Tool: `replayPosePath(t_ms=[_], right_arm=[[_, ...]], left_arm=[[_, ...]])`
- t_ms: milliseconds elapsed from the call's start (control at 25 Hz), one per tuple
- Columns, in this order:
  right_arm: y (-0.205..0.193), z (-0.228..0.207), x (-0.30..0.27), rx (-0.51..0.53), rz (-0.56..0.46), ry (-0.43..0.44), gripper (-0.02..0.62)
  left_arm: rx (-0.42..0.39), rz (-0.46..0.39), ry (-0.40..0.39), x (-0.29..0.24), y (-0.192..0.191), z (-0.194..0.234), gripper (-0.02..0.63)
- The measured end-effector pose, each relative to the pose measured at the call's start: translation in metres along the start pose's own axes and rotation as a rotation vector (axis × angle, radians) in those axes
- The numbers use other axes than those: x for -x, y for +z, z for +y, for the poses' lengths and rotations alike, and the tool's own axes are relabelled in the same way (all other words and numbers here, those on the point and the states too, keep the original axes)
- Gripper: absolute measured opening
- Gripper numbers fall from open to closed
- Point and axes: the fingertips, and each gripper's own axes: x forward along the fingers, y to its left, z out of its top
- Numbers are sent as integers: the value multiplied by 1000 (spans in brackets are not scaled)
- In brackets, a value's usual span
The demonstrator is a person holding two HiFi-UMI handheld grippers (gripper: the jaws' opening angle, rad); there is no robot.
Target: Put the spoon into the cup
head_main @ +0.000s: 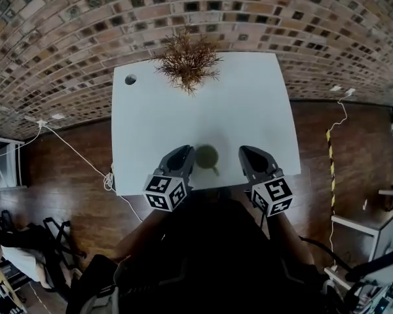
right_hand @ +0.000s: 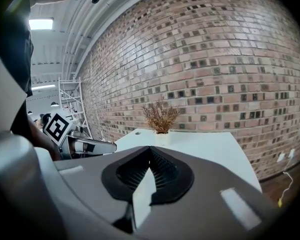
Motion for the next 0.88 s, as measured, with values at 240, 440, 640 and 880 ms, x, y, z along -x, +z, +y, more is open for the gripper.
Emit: replayPosePath(t_ms=[240,440,640,880], right_arm=[[-20,0,-4,-27,37,-11,6],[-26,1,-5,-37,52,-11,6],[-28,2,-4,-46,53,2,6],[-27,0,-1,-46,49,13,6]], left_arm=[[-4,41,17,-9,-18,7,35],[-27,64,42,-13,-31,11,35],[-46,84,69,-19,-41,12,35],[-39,89,93,-21,-51,15,38]])
